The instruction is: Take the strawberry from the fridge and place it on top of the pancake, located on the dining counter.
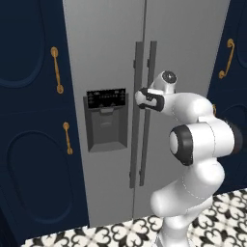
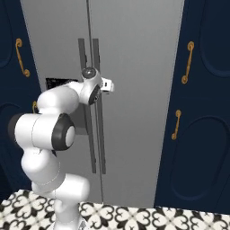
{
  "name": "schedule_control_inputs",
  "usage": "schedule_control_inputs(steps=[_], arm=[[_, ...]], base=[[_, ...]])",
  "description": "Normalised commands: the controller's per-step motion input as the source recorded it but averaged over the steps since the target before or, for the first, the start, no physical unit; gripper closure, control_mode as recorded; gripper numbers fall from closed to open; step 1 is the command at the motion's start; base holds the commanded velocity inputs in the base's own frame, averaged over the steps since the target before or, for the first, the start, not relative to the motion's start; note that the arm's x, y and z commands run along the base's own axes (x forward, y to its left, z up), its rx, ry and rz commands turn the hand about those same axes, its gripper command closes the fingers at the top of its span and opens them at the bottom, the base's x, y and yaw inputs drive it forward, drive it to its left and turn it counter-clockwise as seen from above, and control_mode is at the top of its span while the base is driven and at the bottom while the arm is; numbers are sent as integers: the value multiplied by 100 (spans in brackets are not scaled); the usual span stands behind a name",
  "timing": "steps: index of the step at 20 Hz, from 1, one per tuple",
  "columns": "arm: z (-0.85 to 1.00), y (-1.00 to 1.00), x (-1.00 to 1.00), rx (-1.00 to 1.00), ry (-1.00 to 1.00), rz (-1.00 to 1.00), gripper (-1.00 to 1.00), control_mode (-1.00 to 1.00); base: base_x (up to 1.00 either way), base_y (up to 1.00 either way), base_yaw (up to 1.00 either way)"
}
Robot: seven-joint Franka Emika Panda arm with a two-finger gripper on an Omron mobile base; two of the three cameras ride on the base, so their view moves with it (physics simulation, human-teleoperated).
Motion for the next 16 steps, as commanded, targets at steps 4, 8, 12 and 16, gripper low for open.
schedule_control_inputs(steps=[4, 8, 12, 16], arm=[[-24, 25, 0, -1, -34, -6, -100, -100], [-12, 3, 25, 0, -13, -1, -100, -100], [0, 0, 23, 0, 0, 0, 100, -100], [0, 0, 1, 0, 0, 1, 100, -100]], base=[[0, 0, 0], [0, 0, 0], [0, 0, 0], [0, 0, 0]])
